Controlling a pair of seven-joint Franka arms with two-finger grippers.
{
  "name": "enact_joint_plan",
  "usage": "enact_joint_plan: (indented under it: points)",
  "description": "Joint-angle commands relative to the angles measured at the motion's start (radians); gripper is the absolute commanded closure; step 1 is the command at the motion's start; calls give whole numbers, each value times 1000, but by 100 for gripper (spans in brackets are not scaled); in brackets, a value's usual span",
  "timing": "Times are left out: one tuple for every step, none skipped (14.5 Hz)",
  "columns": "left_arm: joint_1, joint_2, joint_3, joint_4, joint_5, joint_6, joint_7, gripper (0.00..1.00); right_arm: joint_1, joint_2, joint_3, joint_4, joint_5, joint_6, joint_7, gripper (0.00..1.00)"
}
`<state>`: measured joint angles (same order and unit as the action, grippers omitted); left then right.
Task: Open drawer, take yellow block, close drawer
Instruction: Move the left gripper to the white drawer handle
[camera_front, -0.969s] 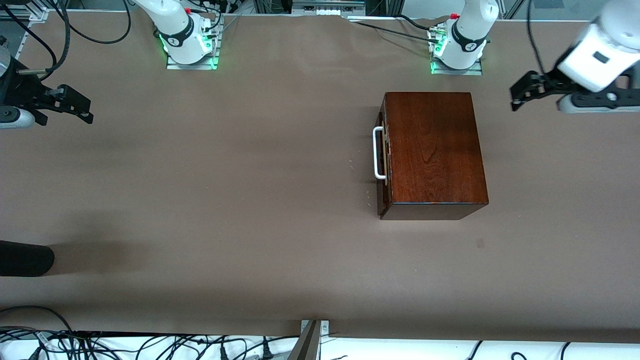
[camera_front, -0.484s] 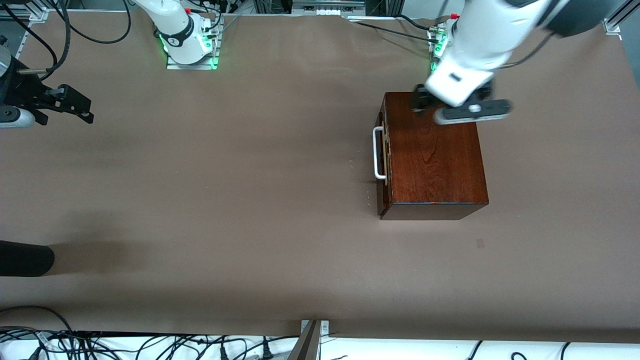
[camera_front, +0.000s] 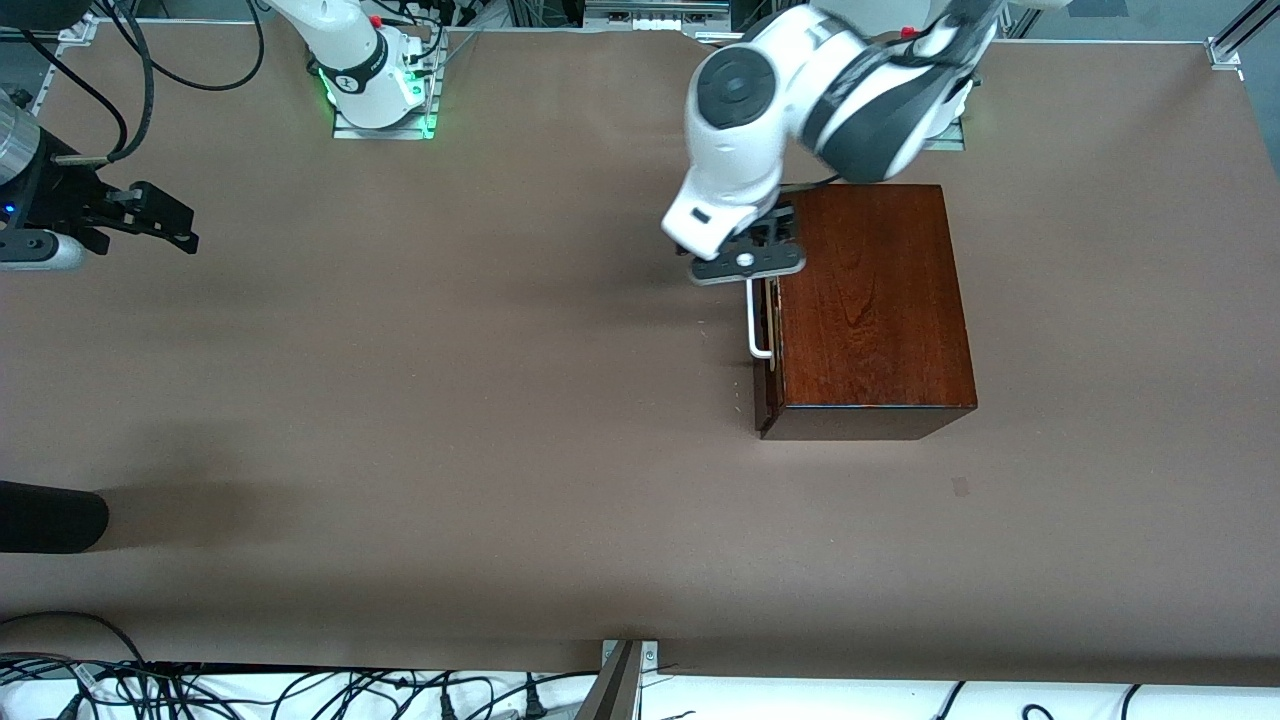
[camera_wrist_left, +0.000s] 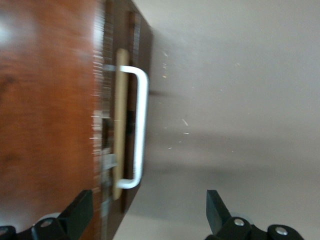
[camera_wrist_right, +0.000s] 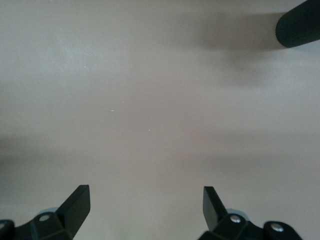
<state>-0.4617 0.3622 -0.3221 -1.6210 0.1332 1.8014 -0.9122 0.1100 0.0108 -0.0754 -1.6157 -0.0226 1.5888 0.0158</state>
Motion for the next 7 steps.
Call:
enact_joint_plan:
  points:
    - [-35,49,8,21,43,13,-13,0,-3,-8,3,-6,3,-35,38,0]
    - [-44,63,8,21,45,15,-14,0,-3,-5,2,-4,3,-50,38,0]
    - [-55,78,8,18,61,25,-14,0,-4,0,3,-7,3,-53,36,0]
    - [-57,90,8,12,97,50,-14,0,-3,6,3,-7,0,-55,35,0]
    - [-57,99,8,1,112,62,-13,0,-3,17,3,-6,-3,-55,32,0]
    - [-57,106,9,-6,115,68,-13,0,-4,21,2,-3,-5,-55,32,0]
    - [-57,109,11,-11,129,73,-11,0,-4,23,2,-4,-5,-58,27,0]
